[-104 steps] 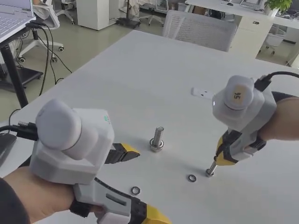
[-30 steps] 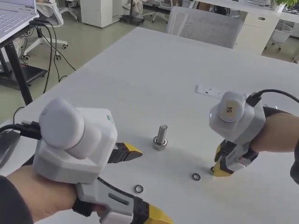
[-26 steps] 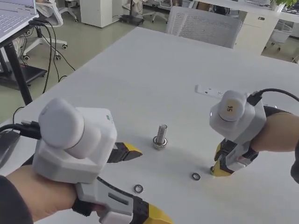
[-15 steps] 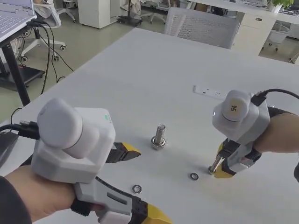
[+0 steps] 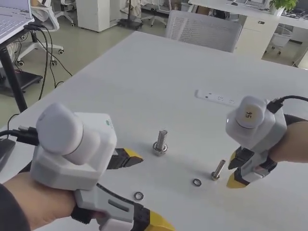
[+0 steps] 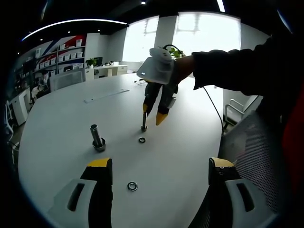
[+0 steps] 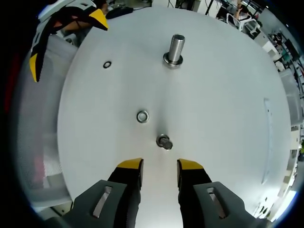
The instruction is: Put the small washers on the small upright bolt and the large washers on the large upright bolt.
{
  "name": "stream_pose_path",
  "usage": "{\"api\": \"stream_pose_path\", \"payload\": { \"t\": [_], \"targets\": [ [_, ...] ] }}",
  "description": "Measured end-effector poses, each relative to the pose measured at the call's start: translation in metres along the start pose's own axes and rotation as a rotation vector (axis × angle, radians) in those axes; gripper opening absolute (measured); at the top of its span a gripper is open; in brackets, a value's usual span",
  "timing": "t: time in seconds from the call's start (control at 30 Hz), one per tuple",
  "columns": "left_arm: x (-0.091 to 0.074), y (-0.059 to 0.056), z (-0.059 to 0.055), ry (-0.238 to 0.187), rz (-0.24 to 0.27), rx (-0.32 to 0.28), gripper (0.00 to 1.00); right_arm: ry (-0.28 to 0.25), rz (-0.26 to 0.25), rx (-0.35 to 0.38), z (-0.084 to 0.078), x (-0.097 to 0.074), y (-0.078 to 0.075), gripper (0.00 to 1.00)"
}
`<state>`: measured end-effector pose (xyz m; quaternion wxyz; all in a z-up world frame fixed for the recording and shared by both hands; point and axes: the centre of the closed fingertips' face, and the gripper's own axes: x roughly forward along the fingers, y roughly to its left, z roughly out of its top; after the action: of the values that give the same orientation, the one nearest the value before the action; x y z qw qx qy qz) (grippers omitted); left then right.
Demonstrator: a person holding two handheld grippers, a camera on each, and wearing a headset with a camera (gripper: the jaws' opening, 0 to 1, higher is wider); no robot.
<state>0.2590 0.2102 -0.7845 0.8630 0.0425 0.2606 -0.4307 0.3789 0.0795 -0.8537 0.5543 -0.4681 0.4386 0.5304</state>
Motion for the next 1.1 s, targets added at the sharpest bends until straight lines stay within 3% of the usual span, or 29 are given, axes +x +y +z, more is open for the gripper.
{"api": "stream_pose_path", "payload": {
  "t": [0.63,1.1],
  "targets": [
    [0.002,0.001,0.004,-0.004,-0.001,0.004,0.83,-0.006,0.032,-0.007,-0.003,0.0,0.029,0.3],
    [0.003,-0.002,0.006,-0.011,-0.007,0.014,0.82,-0.026,0.062,-0.04,0.017,0.004,0.054,0.29]
  ]
}}
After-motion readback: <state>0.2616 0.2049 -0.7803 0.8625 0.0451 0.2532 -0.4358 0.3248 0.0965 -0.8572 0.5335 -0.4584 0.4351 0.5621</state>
